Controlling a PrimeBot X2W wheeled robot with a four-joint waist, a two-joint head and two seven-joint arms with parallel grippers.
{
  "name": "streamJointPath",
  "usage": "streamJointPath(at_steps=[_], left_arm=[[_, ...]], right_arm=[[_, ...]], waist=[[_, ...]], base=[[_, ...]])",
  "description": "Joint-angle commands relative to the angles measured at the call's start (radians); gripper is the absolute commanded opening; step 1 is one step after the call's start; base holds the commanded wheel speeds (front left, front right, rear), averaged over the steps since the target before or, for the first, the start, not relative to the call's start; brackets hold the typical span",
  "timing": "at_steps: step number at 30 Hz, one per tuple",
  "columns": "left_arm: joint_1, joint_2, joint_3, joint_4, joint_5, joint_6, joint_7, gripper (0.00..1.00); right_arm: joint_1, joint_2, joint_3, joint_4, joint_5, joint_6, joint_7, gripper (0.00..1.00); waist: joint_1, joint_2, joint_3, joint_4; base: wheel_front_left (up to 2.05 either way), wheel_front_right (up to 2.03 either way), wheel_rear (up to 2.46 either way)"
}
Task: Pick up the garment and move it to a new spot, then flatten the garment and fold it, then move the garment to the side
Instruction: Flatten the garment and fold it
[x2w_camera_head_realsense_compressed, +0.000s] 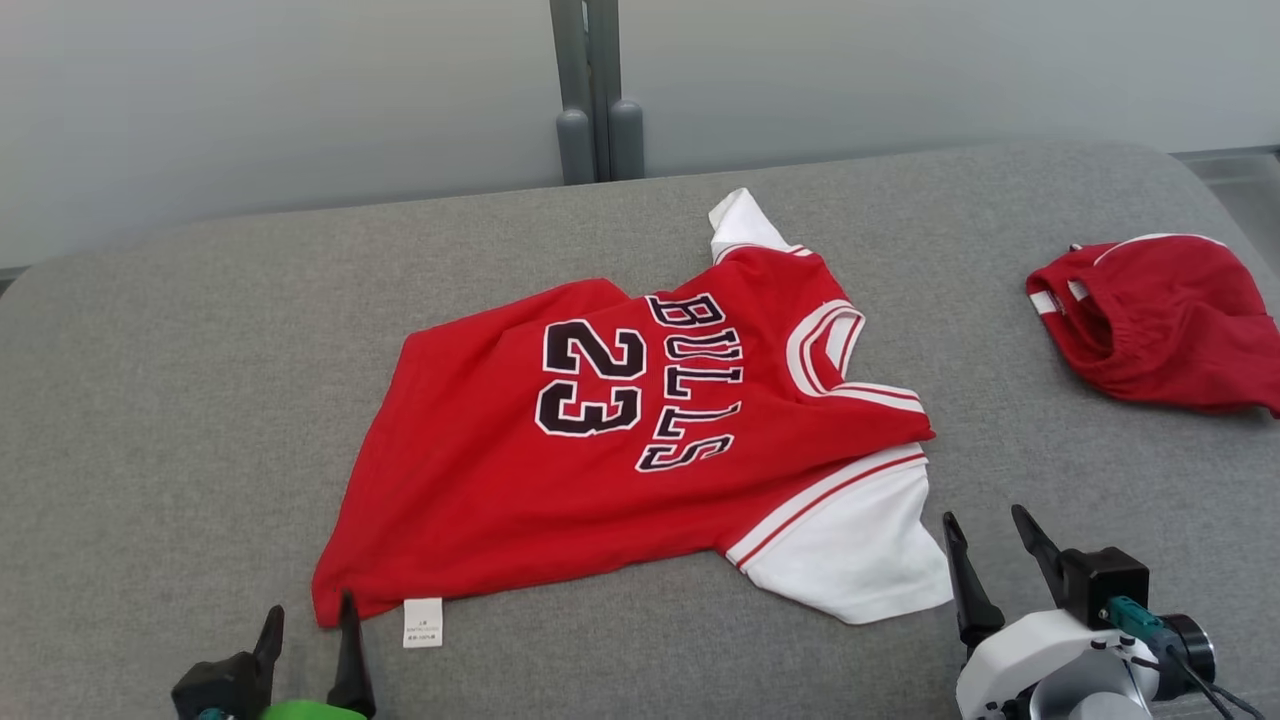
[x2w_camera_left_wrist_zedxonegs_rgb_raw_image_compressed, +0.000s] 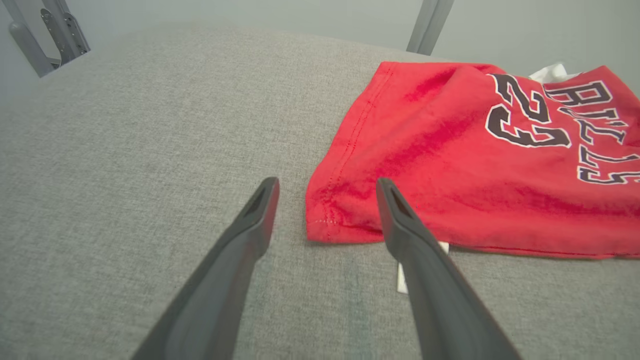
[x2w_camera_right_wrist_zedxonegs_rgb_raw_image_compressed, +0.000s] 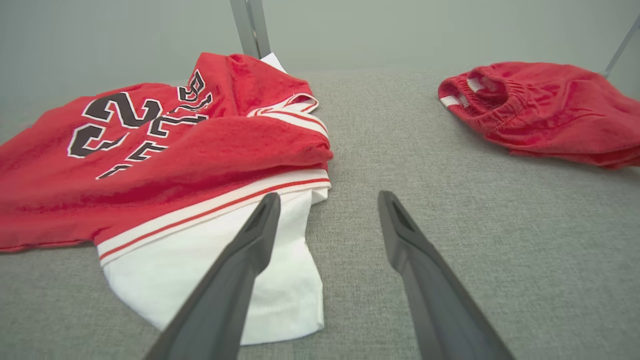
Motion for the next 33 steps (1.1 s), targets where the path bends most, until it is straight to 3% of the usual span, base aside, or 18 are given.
streamJointPath(at_steps=[1, 18, 19, 20, 21, 33], left_arm=[[-0.027, 0.002, -0.011, 0.009, 0.015, 0.005, 0.000, 1.00], [-0.130, 0.003, 0.000, 0.151, -0.037, 0.023, 0.000, 1.00], [-0.135, 0.003, 0.001, 0.155, -0.043, 0.021, 0.000, 0.88], [-0.138, 0.003, 0.003, 0.162, -0.055, 0.018, 0.000, 0.40], [-0.139, 0.003, 0.003, 0.169, -0.059, 0.019, 0.001, 0.01], [-0.129, 0.002, -0.002, 0.176, -0.085, -0.014, 0.001, 0.00]], right_arm=[[-0.017, -0.002, 0.001, 0.007, -0.002, -0.001, -0.002, 1.00], [-0.085, -0.027, 0.055, 0.142, 0.028, -0.001, -0.002, 1.00], [-0.089, -0.028, 0.057, 0.143, 0.030, -0.001, -0.002, 1.00], [-0.092, -0.030, 0.059, 0.144, 0.031, -0.001, -0.002, 1.00], [-0.094, -0.031, 0.061, 0.145, 0.033, -0.001, -0.002, 1.00], [-0.082, -0.034, 0.063, 0.160, 0.052, -0.001, -0.002, 1.00]], waist=[[0.0000, 0.0000, 0.029, -0.003], [0.0000, 0.0000, 0.121, -0.013], [0.0000, 0.0000, 0.123, -0.013], [0.0000, 0.0000, 0.125, -0.013], [0.0000, 0.0000, 0.128, -0.014], [0.0000, 0.0000, 0.126, -0.005]], base=[[0.00, 0.00, 0.00], [0.00, 0.00, 0.00], [0.00, 0.00, 0.00], [0.00, 0.00, 0.00], [0.00, 0.00, 0.00], [0.00, 0.00, 0.00]])
